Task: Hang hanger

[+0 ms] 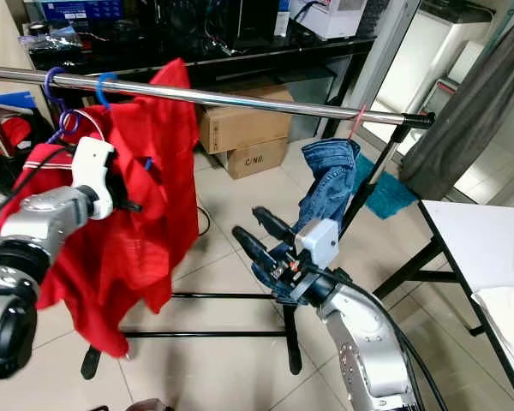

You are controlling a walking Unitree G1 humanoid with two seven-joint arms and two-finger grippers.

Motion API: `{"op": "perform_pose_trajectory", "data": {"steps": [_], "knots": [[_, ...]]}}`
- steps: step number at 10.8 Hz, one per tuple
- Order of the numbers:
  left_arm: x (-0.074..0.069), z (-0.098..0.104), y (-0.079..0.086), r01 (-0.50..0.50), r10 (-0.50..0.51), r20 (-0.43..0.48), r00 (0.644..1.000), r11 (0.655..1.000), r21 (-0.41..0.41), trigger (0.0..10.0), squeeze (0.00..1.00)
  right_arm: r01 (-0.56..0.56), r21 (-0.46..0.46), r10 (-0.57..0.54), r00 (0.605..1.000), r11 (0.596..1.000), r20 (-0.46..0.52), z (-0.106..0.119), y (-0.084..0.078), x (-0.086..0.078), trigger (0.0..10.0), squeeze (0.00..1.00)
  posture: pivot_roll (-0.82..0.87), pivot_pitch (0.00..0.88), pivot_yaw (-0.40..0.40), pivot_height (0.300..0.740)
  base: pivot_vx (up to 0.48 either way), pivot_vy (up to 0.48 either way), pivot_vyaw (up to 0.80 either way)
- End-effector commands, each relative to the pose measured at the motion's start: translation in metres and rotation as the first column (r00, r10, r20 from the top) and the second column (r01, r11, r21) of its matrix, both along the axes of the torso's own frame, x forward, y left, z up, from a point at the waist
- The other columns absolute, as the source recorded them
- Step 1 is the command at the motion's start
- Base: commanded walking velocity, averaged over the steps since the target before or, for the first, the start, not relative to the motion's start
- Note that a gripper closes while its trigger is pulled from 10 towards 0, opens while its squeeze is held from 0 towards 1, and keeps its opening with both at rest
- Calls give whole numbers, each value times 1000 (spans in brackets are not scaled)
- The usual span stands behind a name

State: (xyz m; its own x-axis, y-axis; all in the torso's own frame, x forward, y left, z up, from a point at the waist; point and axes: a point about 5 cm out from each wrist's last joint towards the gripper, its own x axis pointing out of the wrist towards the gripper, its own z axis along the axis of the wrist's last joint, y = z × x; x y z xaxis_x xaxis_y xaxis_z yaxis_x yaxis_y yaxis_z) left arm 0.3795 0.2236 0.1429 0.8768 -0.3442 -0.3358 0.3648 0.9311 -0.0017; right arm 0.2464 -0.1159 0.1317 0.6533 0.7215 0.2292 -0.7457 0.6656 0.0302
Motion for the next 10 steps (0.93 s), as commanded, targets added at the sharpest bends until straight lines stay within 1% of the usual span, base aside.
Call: {"op": "perform_pose_trajectory", "data": {"steps": [1, 3, 5, 7, 9, 10], "knots": [[7, 18, -1, 0, -1, 68, 998, 1000, 10, 10000, 0, 8, -13, -8, 1000, 1000, 10, 4, -4, 1, 10000, 0, 57, 0, -78, 740, 0, 0, 0], [8, 18, 3, -14, 14, 53, 999, 1000, 14, 10000, 0, 16, -20, -16, 1000, 1000, 3, 3, -5, -1, 10000, 0, 49, 0, -75, 740, 0, 0, 0], [6, 11, 1, -18, 18, 19, 1000, 1000, -4, 10000, 0, 26, -25, -26, 1000, 999, 0, 3, -5, -1, 10000, 0, 43, 0, -74, 740, 0, 0, 0], [6, 9, 2, -24, 24, 15, 1000, 1000, 4, 10000, 0, 29, -27, -29, 1000, 999, 0, 4, -6, -2, 10000, 0, 40, 0, -74, 740, 0, 0, 0], [7, 14, 9, -43, 43, 30, 999, 999, 32, 10000, 0, 28, -27, -28, 1000, 999, 6, 9, -5, -3, 10000, 0, 35, 0, -76, 740, 0, 0, 0], [9, 21, 11, -55, 54, 57, 997, 998, 33, 10000, 0, 29, -18, -29, 999, 999, 30, 18, -5, -4, 10000, 0, 30, 0, -78, 740, 0, 0, 0]]}}
